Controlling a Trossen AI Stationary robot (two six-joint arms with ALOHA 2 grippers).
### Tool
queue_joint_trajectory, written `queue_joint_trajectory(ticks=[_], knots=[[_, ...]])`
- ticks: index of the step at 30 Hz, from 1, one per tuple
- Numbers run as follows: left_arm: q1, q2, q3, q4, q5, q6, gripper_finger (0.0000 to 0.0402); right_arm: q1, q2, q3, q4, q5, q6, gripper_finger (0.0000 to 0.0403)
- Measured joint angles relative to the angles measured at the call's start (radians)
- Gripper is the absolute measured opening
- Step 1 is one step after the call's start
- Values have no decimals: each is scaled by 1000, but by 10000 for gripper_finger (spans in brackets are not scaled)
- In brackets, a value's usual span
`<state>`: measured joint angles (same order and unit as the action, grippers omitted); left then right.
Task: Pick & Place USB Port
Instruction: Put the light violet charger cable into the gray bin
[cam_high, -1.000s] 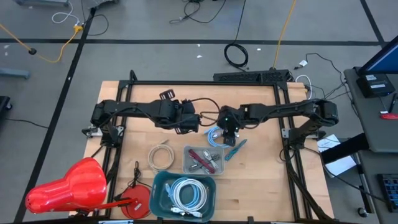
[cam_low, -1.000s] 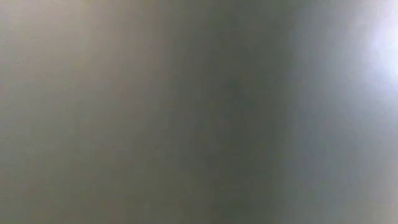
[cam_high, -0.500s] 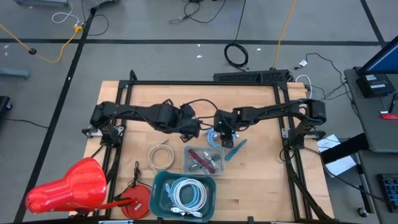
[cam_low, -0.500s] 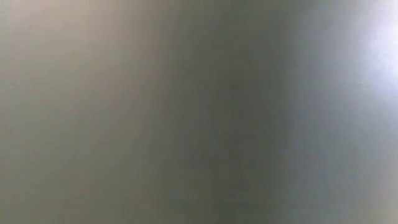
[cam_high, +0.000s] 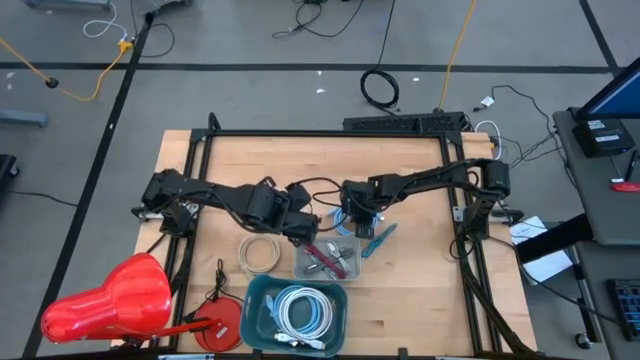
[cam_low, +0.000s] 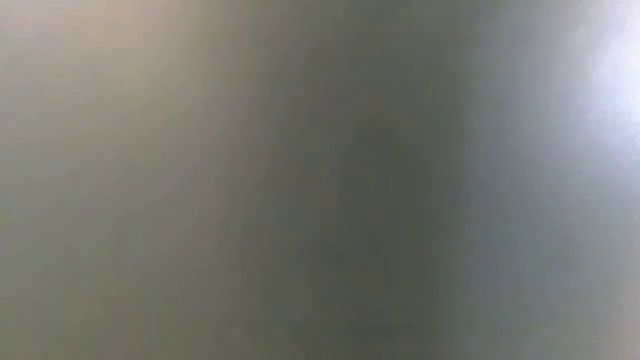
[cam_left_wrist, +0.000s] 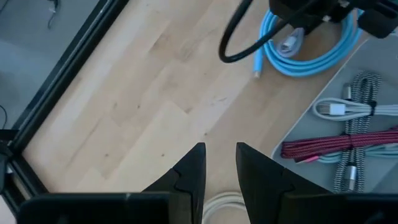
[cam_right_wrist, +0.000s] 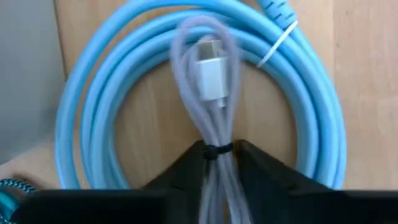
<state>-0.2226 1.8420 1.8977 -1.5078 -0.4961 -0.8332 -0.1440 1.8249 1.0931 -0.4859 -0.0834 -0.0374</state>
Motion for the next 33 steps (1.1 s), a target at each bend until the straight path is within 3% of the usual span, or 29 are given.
queue_joint_trajectory(ticks=[3, 11, 17, 21, 28, 33], knots=[[-6, 0, 0, 2, 0, -20, 92, 4, -14, -2, 1, 8, 2, 24], [-9, 0, 0, 25, -24, -37, 92, 9, -162, -1, -80, 113, 52, 23], [-8, 0, 0, 55, -54, -36, 92, 25, -304, 46, -184, 103, 141, 23], [0, 0, 0, 59, -55, -36, 92, 98, -357, 89, -204, 31, 267, 23], [6, -1, 0, 59, -58, -50, 92, 303, -297, 197, -69, 2, 428, 23], [6, -1, 0, 55, -55, -65, 92, 342, -176, 235, -5, -5, 449, 23]])
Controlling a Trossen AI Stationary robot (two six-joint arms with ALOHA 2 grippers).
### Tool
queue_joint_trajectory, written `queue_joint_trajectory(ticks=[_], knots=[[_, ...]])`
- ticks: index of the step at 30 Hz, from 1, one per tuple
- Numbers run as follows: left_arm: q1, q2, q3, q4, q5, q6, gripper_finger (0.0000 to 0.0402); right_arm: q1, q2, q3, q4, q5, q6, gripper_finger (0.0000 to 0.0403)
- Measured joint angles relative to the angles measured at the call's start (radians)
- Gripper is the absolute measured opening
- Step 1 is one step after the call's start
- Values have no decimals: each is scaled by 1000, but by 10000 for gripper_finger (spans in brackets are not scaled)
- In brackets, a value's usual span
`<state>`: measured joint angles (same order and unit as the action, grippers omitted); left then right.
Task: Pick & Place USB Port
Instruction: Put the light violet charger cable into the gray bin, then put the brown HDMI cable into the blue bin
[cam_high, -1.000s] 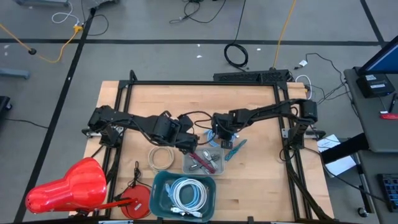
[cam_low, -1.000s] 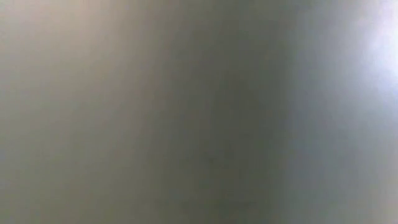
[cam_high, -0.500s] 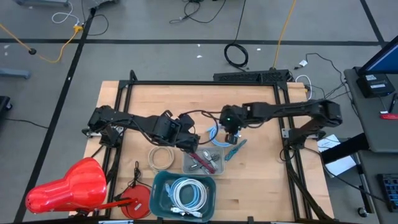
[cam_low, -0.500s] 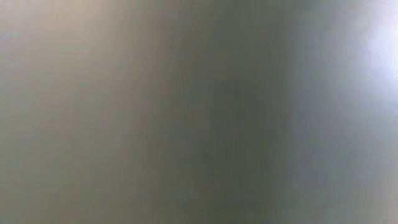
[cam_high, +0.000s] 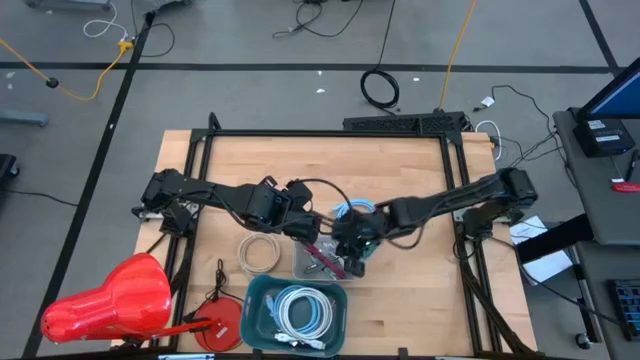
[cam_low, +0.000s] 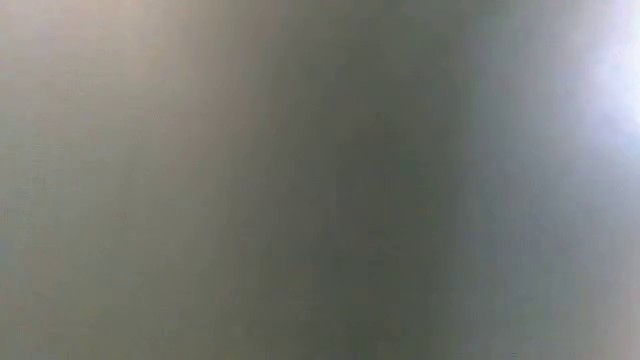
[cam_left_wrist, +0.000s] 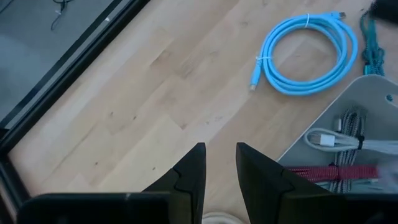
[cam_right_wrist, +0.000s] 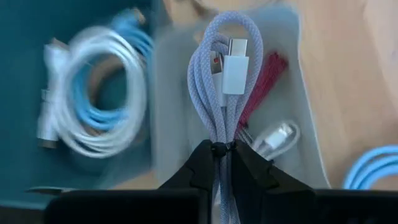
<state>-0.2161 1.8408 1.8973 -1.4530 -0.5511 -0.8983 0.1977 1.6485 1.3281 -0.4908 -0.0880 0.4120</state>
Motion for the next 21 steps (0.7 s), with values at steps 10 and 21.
queue_joint_trajectory(ticks=[10, 21], knots=[[-9, 0, -1, -76, 36, -60, 92, -6, 109, 0, 7, -17, -81, 78], [-20, -4, 0, -115, 28, -107, 92, -24, 57, 0, -32, 20, -71, 217]])
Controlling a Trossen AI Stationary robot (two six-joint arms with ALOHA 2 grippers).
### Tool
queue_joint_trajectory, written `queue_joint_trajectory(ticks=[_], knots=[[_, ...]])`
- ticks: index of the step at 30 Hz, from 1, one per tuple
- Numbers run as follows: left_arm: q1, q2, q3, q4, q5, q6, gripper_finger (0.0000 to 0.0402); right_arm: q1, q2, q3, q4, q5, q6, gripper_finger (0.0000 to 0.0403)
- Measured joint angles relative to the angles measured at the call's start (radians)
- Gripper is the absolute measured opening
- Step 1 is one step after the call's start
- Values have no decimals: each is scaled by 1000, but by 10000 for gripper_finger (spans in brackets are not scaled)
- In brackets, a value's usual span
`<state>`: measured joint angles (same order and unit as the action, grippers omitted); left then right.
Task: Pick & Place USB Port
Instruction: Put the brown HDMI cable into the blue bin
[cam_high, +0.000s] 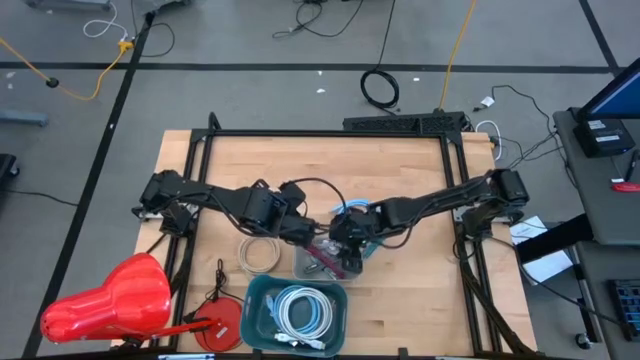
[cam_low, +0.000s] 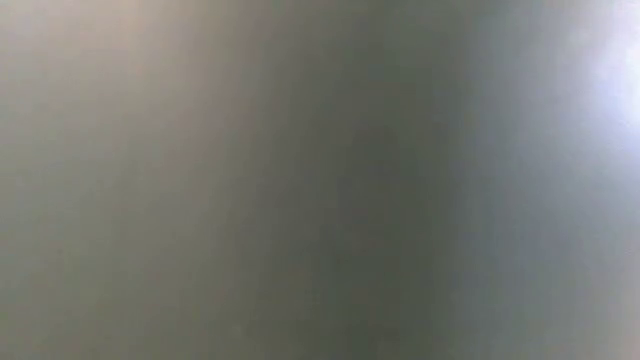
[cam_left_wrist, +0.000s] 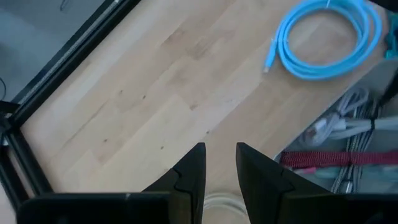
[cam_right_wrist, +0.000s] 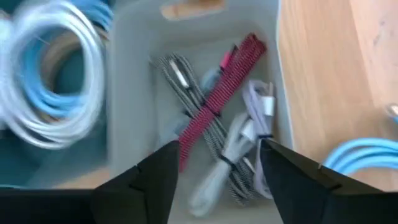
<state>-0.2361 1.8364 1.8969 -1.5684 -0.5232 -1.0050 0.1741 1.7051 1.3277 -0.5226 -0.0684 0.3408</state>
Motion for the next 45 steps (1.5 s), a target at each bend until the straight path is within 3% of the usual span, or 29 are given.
queue_joint_trajectory(ticks=[4, 10, 17, 24, 33, 45], knots=[[52, -40, -13, 27, 40, -6, 92, -8, -80, 1, -35, -9, 55, 229], [139, -63, -106, 147, 178, 107, 93, -29, -209, -3, -114, 0, 141, 220], [214, -62, -206, 343, 501, 200, 124, -27, -250, -3, -270, 39, 171, 206], [241, -57, -187, 466, 540, 158, 176, -27, -331, -3, -367, 90, 91, 201], [215, -57, -186, 657, 542, 111, 179, -26, -361, 1, -371, -6, -23, 201], [190, -57, -185, 731, 569, 127, 179, -107, -336, 3, -288, -35, -104, 201]])
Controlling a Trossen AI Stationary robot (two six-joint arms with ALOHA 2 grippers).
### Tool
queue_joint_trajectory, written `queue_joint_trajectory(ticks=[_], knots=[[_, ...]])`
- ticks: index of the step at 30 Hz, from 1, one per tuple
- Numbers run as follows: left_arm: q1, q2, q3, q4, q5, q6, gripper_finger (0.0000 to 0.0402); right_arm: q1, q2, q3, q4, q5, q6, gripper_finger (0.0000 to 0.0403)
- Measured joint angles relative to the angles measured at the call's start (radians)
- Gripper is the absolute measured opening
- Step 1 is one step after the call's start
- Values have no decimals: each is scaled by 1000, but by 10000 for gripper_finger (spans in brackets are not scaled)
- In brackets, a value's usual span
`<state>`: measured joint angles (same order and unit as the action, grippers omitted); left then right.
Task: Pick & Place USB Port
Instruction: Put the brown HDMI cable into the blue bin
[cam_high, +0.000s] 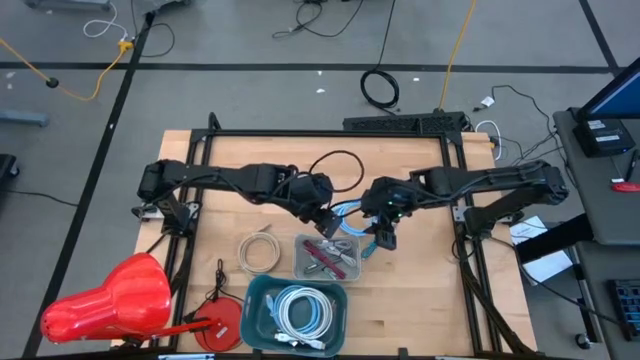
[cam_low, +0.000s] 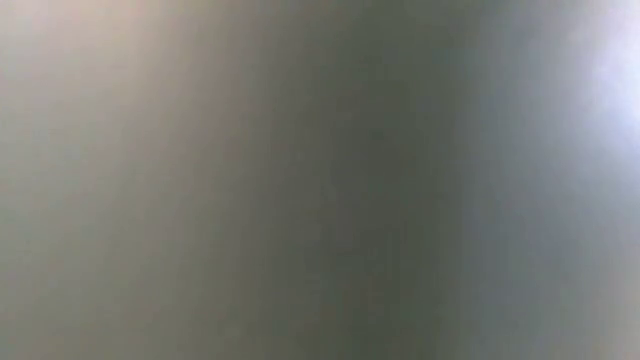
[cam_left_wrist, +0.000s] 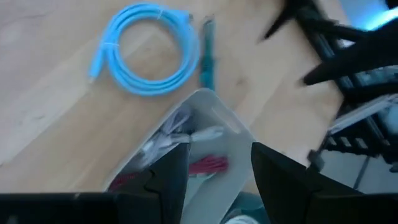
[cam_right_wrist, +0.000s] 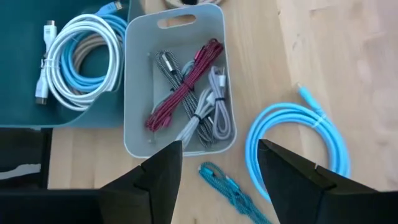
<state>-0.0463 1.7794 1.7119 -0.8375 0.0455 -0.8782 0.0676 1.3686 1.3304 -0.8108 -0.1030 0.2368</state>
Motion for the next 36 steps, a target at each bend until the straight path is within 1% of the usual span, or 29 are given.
queue_joint_trajectory(ticks=[5, 7, 14, 19, 27, 30, 36], knots=[[8, 0, 0, 137, 29, 26, 179, -9, 46, -9, 46, -58, -9, 201], [11, 0, 1, 201, 37, 23, 179, -8, 57, -20, 49, -59, -10, 201], [-8, 2, 1, 228, 58, 32, 179, -9, 72, -76, 113, -59, -10, 201], [-42, 2, 1, 150, 60, 38, 179, -16, 74, -99, 115, -59, -8, 201], [-91, 0, 4, -26, 45, 23, 179, -58, 48, -105, 91, -56, -11, 201], [-104, 0, 5, -98, 16, 13, 179, -69, 41, -105, 93, -57, -13, 201], [-107, 0, 5, -186, -54, -12, 179, -73, 31, -105, 86, -58, -17, 201]])
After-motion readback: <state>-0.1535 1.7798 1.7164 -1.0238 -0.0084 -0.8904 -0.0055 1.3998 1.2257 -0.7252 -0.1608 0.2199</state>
